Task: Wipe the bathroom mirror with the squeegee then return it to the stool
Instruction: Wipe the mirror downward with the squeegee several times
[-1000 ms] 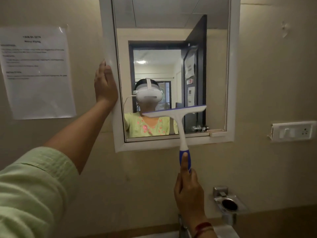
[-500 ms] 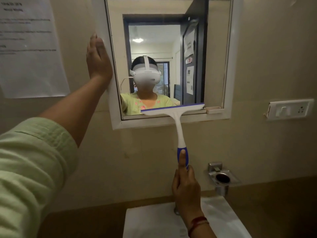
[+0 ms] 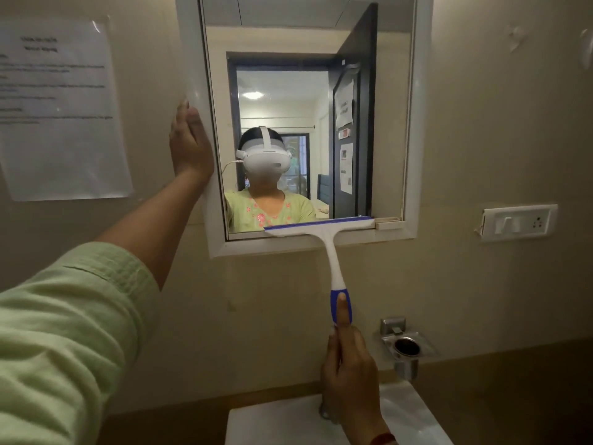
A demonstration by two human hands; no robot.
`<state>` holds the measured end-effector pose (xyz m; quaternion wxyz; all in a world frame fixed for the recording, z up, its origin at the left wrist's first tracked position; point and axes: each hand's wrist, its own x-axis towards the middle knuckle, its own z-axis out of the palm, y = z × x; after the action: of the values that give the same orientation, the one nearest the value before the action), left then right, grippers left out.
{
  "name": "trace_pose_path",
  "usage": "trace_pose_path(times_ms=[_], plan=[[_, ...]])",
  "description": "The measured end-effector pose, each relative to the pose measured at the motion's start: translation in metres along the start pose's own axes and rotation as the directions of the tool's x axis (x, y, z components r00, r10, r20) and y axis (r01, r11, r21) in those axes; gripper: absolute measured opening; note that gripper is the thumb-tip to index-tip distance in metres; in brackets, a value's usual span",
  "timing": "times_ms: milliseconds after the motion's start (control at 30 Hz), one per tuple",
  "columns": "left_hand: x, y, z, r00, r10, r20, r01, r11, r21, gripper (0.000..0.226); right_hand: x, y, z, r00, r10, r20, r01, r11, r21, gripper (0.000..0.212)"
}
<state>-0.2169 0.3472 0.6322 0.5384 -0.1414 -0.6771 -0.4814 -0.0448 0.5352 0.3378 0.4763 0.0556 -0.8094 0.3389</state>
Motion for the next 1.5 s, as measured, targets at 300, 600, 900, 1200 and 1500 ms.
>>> trace_pose_path(times_ms=[300, 600, 900, 1200, 1500], plan=[[-0.002, 0.001, -0.002, 1.000, -0.003, 0.021, 0.003, 1.000, -0.020, 0.045, 0.107, -0.035, -0.068, 0.972, -0.127, -0.198, 0.165, 0.968, 0.187, 0.051], [-0.001, -0.003, 0.000, 1.000, 0.027, 0.007, -0.027, 0.999, -0.043, 0.045, 0.258, -0.067, -0.106, 0.907, -0.287, -0.309, 0.332, 0.938, 0.103, 0.050], [-0.002, 0.000, -0.003, 0.995, 0.095, -0.009, -0.096, 0.993, -0.066, 0.052, 0.346, -0.087, -0.113, 0.854, -0.372, -0.364, 0.391, 0.920, -0.023, 0.050], [-0.004, 0.003, -0.004, 0.996, 0.091, 0.009, -0.090, 0.994, -0.061, 0.048, 0.367, -0.082, -0.111, 0.842, -0.376, -0.388, 0.385, 0.921, -0.058, 0.050], [-0.004, 0.003, -0.004, 0.997, 0.079, 0.011, -0.079, 0.995, -0.057, 0.043, 0.364, -0.065, -0.102, 0.851, -0.373, -0.371, 0.381, 0.923, -0.053, 0.052]])
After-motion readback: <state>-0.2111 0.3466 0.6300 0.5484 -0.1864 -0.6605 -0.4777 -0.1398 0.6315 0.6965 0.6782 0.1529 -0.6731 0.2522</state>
